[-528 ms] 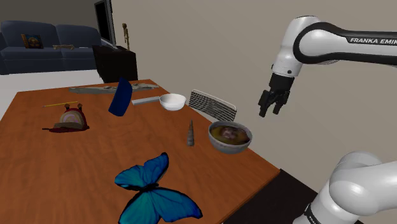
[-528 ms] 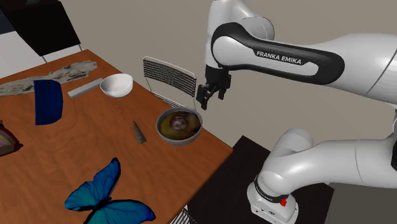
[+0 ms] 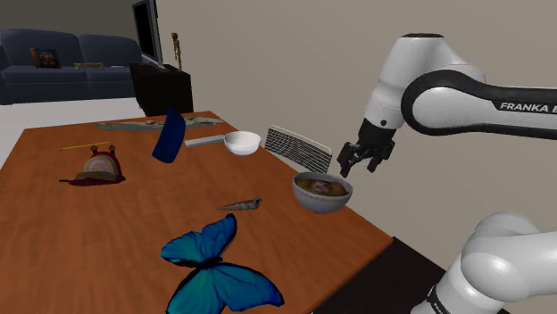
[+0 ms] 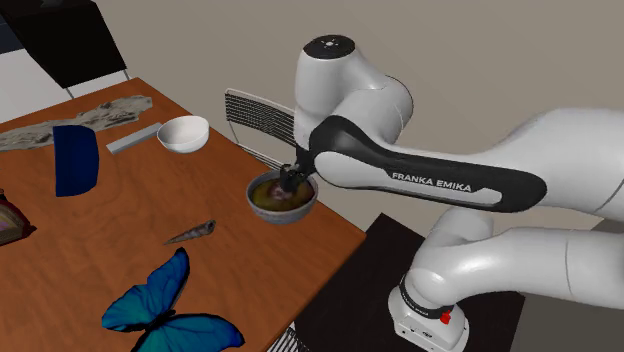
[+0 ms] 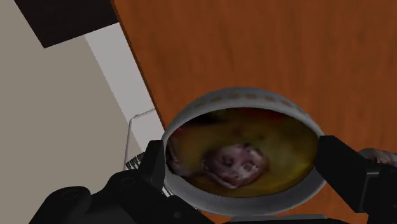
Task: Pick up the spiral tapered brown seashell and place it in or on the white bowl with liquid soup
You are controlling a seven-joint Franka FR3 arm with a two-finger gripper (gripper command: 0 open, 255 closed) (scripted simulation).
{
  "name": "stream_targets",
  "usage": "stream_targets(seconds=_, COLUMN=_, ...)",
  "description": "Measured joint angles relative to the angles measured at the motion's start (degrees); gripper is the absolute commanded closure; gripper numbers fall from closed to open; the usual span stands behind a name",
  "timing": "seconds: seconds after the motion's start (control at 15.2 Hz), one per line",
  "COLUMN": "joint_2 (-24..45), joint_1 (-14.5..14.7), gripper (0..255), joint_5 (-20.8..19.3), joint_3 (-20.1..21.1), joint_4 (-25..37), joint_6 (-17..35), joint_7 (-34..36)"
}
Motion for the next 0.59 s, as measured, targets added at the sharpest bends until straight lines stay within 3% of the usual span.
stream_targets(seconds=0.33, joint_2=1.6, joint_1=-3.9, gripper=0, joint_5=-0.7, joint_3=16.2, joint_4=-1.1, joint_6=8.8, joint_7=18.3)
stream_targets(seconds=0.59, joint_2=6.5, joint_1=-12.3, gripper=0, joint_5=-4.1, joint_3=31.5, joint_4=3.4, joint_6=13.3, joint_7=34.0)
